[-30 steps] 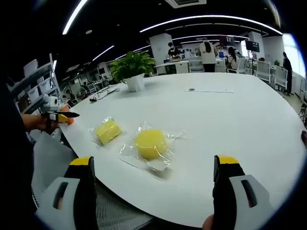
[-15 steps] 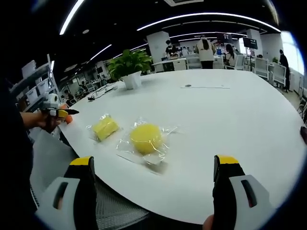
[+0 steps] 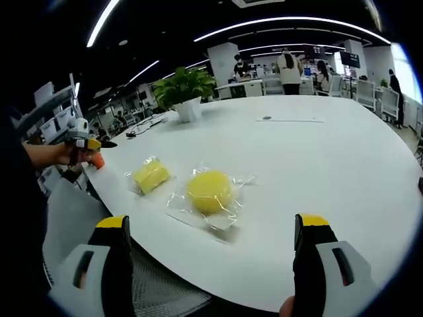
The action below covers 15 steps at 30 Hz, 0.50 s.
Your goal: Compare the silicone blocks by pressing each to a similar depth, holding the contact briefly, and releasing to observe deformation and rebound differences across the visible hardness samples.
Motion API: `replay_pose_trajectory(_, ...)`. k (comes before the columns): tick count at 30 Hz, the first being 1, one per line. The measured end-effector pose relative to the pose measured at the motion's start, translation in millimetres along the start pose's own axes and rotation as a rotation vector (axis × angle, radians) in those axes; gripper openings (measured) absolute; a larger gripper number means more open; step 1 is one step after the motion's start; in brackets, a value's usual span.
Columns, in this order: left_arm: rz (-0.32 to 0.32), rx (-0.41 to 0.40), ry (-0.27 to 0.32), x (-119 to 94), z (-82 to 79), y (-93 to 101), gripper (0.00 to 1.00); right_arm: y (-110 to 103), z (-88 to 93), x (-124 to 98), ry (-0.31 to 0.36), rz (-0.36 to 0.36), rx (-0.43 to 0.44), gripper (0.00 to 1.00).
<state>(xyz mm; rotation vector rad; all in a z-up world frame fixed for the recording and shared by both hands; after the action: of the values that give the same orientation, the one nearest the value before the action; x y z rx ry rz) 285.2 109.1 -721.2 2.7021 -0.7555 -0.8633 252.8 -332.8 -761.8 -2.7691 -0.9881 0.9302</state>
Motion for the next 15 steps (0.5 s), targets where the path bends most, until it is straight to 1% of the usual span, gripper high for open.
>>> replay_pose_trajectory(3, 0.005, 0.014, -0.011, 7.9, -5.1, -0.3, 1.00, 0.2, -1.7, -0.5, 0.005, -0.003, -0.003, 0.96)
replay_pose_trajectory(4, 0.014, 0.001, -0.003, 12.8, -8.7, -0.5, 1.00, -0.3, -2.0, -0.8, 0.005, -0.004, -0.008, 0.96)
replay_pose_trajectory(5, 0.038, -0.025, 0.000, 19.0, -10.8, 1.5, 1.00, 0.1, -1.5, -0.6, 0.004, -0.007, -0.010, 0.96)
replay_pose_trajectory(8, 0.029, -0.024, -0.013, 32.7, -11.0, -1.2, 1.00, -1.2, 1.4, -0.3, -0.005, -0.012, -0.009, 0.96)
replay_pose_trajectory(10, 0.038, -0.032, -0.023, 45.4, -9.0, -1.8, 1.00, -1.7, 3.4, 0.6, -0.011, -0.014, -0.008, 0.96)
replay_pose_trajectory(12, 0.087, -0.072, -0.031, 58.1, -3.8, 1.4, 0.96, -2.0, 4.3, 1.2, -0.014, -0.015, -0.004, 0.96)
replay_pose_trajectory(13, 0.101, -0.083, -0.031, 64.0, -0.9, 0.1, 0.94, -2.7, 4.1, 1.3, -0.013, -0.016, -0.003, 0.96)
replay_pose_trajectory(14, 0.100, -0.105, -0.036, 71.6, 2.7, -3.2, 0.93, -3.8, 3.9, 1.5, -0.012, -0.018, 0.000, 0.96)
replay_pose_trajectory(15, 0.107, -0.137, -0.060, 79.8, 8.3, -5.2, 0.92, -4.3, 4.5, 1.9, -0.013, -0.020, 0.002, 0.96)
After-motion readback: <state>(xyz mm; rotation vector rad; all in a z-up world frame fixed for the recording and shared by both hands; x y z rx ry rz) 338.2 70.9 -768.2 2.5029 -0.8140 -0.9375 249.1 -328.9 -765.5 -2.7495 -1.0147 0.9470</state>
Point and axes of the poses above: the point that each gripper's makers call its tool centre point, and the gripper's own axes: x roughly forward along the fingers, y roughly to its right, z roughly out of its underside, the point moved 4 cm from there along -x, roughly backward along the fingers, and after that the axes turned 4 degrees about -y, right-handed, at the moved point
